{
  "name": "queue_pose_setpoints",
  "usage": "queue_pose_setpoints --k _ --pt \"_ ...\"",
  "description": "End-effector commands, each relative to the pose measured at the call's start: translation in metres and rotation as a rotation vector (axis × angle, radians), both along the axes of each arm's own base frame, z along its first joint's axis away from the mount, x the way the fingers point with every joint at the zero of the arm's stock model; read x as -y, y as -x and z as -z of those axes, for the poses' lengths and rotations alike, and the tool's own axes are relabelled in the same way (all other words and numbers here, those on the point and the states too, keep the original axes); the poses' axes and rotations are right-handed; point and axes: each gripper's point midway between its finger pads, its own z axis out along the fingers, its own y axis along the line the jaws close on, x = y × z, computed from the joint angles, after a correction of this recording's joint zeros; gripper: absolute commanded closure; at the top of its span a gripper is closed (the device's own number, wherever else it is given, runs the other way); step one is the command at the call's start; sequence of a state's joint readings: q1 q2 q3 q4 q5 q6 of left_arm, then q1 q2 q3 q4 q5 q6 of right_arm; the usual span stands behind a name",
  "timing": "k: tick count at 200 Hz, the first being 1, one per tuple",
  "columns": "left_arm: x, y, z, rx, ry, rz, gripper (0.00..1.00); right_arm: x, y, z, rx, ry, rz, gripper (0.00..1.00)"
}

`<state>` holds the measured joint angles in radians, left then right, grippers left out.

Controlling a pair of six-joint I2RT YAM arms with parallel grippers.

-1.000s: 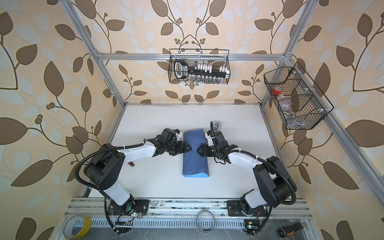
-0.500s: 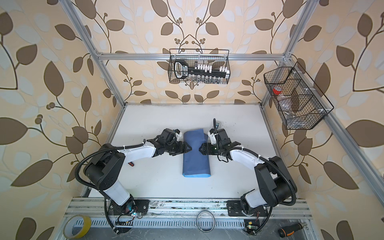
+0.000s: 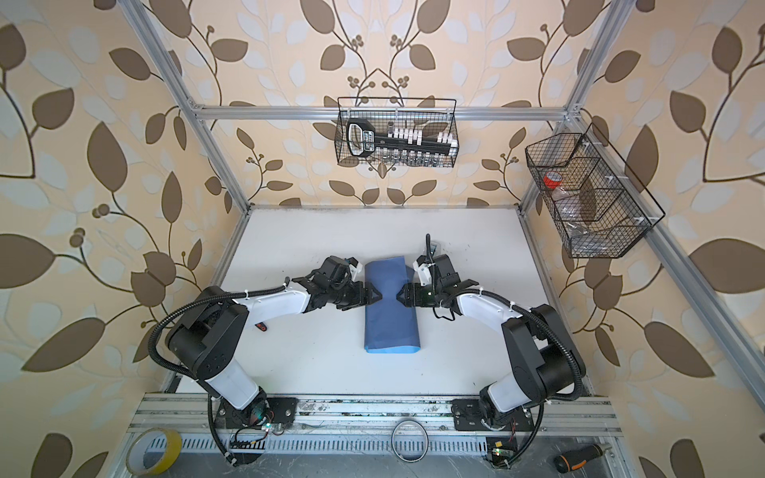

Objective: Wrap a gift box in wrapping paper
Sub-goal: Fold the wrapping paper for the gift box, then tear off the tape with the cutter.

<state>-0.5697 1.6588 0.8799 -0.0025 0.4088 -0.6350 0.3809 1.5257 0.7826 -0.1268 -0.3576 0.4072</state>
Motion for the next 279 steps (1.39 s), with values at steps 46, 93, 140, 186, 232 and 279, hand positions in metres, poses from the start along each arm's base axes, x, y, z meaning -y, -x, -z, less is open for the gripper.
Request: queue_pose_setpoints --k 46,93,140,186,232,279 --pt "0.003 0.001 -0.026 -0.027 0.042 0.003 0.14 0.015 0.020 0.035 -0.085 0.067 0.011 0.25" --pt "-0.002 0.014 0.006 -0.111 -0.015 0.042 0.16 0.013 0.017 0.030 -0.073 0.059 0.011 0.25" --pt "-0.020 0.032 0.037 -0.158 -0.105 0.051 0.17 0.009 0.002 0.007 -0.027 0.045 0.017 0.23" --pt "-0.026 0.034 0.041 -0.154 -0.135 0.047 0.18 0.015 -0.023 -0.050 0.064 -0.028 0.075 0.15" --pt "-0.026 0.032 0.038 -0.141 -0.141 0.051 0.18 0.074 -0.063 -0.078 0.127 -0.073 0.298 0.18" --pt "-0.025 0.031 0.039 -0.142 -0.144 0.053 0.19 0.094 -0.108 -0.064 0.093 -0.105 0.391 0.28"
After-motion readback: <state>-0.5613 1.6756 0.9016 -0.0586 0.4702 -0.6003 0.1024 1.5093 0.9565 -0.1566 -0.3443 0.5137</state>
